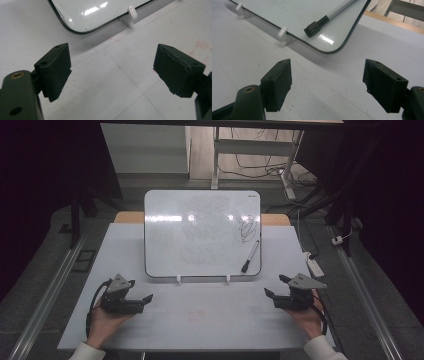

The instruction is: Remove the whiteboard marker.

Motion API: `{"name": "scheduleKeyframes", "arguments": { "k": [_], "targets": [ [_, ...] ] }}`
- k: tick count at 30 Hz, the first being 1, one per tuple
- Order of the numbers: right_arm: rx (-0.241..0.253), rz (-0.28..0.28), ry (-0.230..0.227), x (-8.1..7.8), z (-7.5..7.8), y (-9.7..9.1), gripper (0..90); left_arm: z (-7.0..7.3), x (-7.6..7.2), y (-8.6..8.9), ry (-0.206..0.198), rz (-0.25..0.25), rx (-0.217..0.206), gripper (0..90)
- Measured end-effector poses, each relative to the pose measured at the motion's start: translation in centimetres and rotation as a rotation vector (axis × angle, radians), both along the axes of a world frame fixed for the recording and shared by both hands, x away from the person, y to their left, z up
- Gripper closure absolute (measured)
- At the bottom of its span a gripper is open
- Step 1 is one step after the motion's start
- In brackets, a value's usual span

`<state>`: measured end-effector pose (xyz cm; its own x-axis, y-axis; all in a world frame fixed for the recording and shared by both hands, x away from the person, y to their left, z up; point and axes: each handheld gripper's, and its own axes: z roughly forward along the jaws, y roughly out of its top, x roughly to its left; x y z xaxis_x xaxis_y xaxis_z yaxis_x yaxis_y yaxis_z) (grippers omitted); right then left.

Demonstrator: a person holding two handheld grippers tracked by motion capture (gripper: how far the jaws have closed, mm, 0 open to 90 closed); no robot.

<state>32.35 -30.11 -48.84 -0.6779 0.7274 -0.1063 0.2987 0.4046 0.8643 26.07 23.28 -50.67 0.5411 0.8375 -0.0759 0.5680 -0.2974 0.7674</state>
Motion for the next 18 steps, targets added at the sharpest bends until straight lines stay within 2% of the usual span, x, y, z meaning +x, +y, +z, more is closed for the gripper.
{"name": "scheduleKeyframes", "arguments": {
  "k": [4,6,18],
  "targets": [
    [0.012,-0.004,-0.001,-0.07,0.27,0.11,24.1,-0.19,-0.05,0.03,0.005,0.003,0.0,15.8],
    [-0.008,-0.005,-0.016,-0.25,0.31,0.38,24.7,-0.22,-0.04,0.04,0.003,0.004,-0.002,16.1],
    [-0.017,-0.025,-0.014,-0.32,0.39,0.83,26.1,-0.53,0.08,-0.1,0.01,-0.003,0.027,17.4]
  ]
}}
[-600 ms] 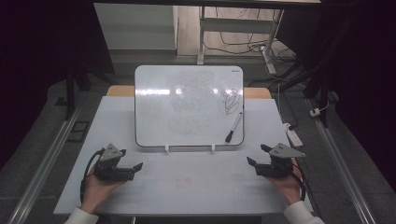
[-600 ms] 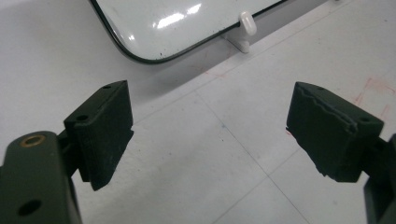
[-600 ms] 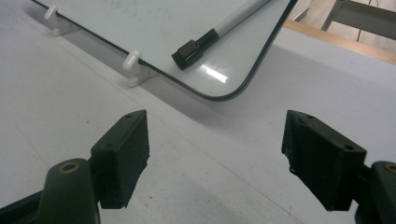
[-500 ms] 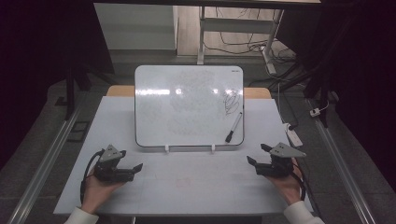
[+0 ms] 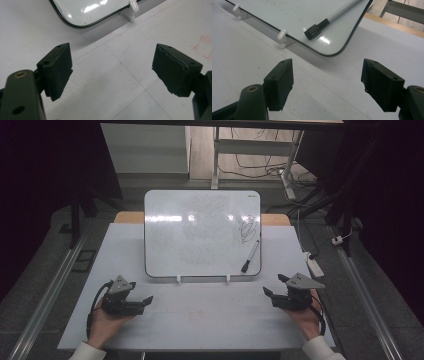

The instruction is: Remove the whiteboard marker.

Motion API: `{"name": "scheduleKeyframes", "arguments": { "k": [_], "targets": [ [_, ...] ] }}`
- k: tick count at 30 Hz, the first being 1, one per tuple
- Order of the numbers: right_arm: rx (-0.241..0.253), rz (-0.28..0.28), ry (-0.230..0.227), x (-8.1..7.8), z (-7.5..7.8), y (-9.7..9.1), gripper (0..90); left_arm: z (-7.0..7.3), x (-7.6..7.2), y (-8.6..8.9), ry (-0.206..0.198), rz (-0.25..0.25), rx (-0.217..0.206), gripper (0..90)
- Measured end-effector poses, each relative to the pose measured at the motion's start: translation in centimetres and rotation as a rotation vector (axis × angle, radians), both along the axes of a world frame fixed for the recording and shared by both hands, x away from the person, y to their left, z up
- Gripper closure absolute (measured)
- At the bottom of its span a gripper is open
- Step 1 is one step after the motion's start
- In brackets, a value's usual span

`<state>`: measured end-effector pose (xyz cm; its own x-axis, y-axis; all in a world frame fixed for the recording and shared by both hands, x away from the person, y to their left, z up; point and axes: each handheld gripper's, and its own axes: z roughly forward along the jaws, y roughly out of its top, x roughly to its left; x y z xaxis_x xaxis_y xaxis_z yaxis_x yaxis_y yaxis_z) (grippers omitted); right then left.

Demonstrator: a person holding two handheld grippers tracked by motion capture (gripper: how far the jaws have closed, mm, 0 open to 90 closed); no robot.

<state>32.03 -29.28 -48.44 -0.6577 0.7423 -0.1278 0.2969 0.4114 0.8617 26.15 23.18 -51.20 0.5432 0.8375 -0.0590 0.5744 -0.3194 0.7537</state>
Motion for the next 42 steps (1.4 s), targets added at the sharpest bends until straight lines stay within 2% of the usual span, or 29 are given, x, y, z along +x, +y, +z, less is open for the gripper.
{"name": "scheduleKeyframes", "arguments": {
  "k": [10,18,24,29,30,31,34,35,42],
  "targets": [
    [0.012,0.007,-0.003,-0.1,0.8,0.7,28.1,0.0,0.0,-0.1,-0.011,-0.003,0.011,18.0],
    [0.019,-0.003,-0.016,0.8,2.1,2.1,29.6,0.0,0.0,-0.3,-0.015,-0.012,0.016,18.3],
    [0.029,-0.043,-0.02,2.3,3.2,3.7,31.6,-0.1,0.0,-0.4,-0.017,-0.021,0.023,18.5],
    [0.041,-0.102,0.02,4.5,3.9,5.0,33.1,-0.1,0.0,-0.4,-0.018,-0.028,0.028,18.8],
    [0.041,-0.102,0.02,4.5,3.9,5.0,33.1,-0.1,0.0,-0.4,-0.018,-0.028,0.028,18.8],
    [0.045,-0.125,0.03,5.4,4.0,5.4,34.6,-0.1,0.0,-0.4,-0.017,-0.03,0.03,18.8],
    [0.043,-0.151,0.046,6.3,4.0,5.9,35.7,-0.2,0.0,-0.4,-0.019,-0.034,0.035,19.0],
    [0.041,-0.174,0.06,7.2,4.0,6.3,36.9,-0.1,0.0,-0.4,-0.021,-0.036,0.035,19.1],
    [0.023,-0.231,0.087,9.1,3.5,7.3,42.0,-0.2,-0.1,-0.3,-0.023,-0.042,0.036,19.5]
  ]
}}
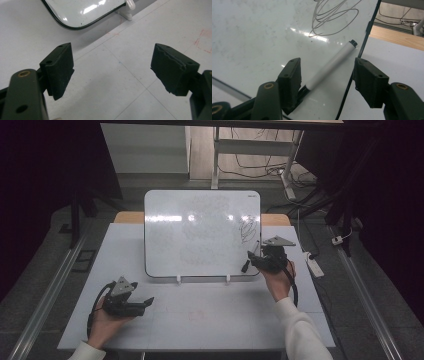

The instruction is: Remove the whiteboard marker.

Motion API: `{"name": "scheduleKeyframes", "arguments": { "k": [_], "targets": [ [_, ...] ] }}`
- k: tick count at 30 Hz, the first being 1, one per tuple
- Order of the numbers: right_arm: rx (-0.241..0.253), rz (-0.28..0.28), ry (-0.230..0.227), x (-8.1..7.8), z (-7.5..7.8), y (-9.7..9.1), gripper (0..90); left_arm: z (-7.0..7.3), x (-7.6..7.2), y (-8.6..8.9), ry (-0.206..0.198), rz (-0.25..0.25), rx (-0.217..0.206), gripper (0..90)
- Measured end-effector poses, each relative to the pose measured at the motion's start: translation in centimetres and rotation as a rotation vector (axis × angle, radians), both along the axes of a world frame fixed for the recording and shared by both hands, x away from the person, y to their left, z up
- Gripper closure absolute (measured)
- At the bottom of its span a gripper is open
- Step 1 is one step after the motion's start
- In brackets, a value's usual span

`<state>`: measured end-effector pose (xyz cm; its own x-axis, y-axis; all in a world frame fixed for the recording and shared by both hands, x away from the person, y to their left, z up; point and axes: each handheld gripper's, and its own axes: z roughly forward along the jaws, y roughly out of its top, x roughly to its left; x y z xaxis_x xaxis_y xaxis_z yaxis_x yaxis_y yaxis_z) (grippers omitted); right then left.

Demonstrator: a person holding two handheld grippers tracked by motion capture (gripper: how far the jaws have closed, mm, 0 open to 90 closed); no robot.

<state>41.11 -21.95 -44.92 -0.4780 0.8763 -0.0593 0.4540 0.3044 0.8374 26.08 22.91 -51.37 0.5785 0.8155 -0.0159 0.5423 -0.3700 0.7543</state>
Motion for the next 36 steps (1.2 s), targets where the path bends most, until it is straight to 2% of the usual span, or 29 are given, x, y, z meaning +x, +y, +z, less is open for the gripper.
{"name": "scheduleKeyframes", "arguments": {
  "k": [8,13,15,19,23,27,30,36],
  "targets": [
    [-0.022,-0.037,-0.011,0.6,-0.1,0.6,50.2,0.0,0.0,0.0,-0.003,-0.005,0.004,19.6],
    [-0.051,-0.086,-0.005,1.2,-0.4,1.0,55.6,0.0,-0.1,0.1,-0.005,-0.005,0.005,19.8],
    [-0.037,-0.089,-0.004,1.3,-0.5,1.1,57.4,0.0,-0.1,0.1,-0.007,-0.005,0.005,19.8],
    [-0.039,-0.099,-0.021,1.4,-0.4,1.6,61.9,0.0,-0.1,0.1,-0.006,-0.007,0.006,19.9],
    [-0.063,-0.095,-0.031,1.5,-0.3,2.7,68.0,0.0,-0.1,0.1,-0.009,-0.007,0.007,20.0],
    [-0.059,-0.076,-0.02,1.7,-0.2,3.9,74.6,0.0,-0.2,0.2,-0.012,-0.005,0.003,20.1],
    [-0.036,-0.06,-0.003,1.8,-0.2,4.5,78.8,0.1,-0.2,0.3,-0.013,-0.003,0.002,20.2],
    [0.01,-0.058,0.007,1.8,-0.3,4.6,81.1,0.1,-0.2,0.4,-0.016,-0.002,0.001,20.3]
  ]
}}
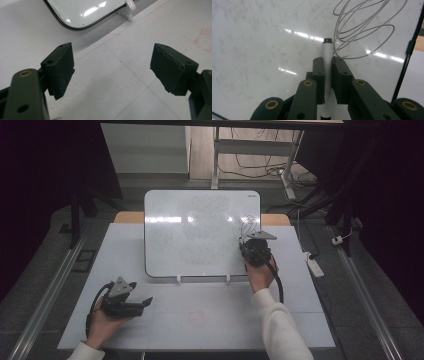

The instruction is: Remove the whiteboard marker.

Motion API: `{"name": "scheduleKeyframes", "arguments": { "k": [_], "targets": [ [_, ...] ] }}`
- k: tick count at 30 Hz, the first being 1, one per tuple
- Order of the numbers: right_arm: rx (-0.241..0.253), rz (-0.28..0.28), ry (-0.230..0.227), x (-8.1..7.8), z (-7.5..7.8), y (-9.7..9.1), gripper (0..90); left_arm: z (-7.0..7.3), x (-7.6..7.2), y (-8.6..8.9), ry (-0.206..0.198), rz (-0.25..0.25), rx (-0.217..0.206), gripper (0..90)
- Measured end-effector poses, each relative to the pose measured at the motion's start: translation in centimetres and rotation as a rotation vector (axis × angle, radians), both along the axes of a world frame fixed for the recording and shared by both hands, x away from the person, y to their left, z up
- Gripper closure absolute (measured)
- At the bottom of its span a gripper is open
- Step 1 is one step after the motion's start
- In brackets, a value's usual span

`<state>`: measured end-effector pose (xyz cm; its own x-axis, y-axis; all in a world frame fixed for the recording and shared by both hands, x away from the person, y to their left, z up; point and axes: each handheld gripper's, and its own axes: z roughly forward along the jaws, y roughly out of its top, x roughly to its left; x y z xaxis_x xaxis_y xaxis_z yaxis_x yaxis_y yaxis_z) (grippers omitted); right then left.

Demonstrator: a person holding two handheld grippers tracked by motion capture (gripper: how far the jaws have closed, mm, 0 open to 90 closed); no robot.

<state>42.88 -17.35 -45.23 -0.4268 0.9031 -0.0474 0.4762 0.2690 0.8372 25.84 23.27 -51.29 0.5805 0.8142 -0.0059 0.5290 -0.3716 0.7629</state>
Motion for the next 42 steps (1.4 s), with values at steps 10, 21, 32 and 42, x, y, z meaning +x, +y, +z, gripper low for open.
{"name": "scheduleKeyframes", "arguments": {
  "k": [10,21,32,42],
  "targets": [
    [0.053,0.023,-0.023,-0.5,-0.1,-0.9,81.2,0.0,0.0,0.1,0.002,0.006,-0.002,20.4],
    [0.13,0.068,-0.102,-2.3,0.0,-2.7,81.2,0.1,0.2,0.0,0.004,0.016,-0.012,21.0],
    [0.196,0.127,-0.141,-3.7,0.4,-3.0,81.1,0.7,0.8,-0.7,-0.007,0.002,-0.054,23.0],
    [0.257,0.227,-0.136,-5.5,0.7,-1.4,81.1,1.9,2.6,-2.9,-0.007,-0.062,-0.144,27.1]
  ]
}}
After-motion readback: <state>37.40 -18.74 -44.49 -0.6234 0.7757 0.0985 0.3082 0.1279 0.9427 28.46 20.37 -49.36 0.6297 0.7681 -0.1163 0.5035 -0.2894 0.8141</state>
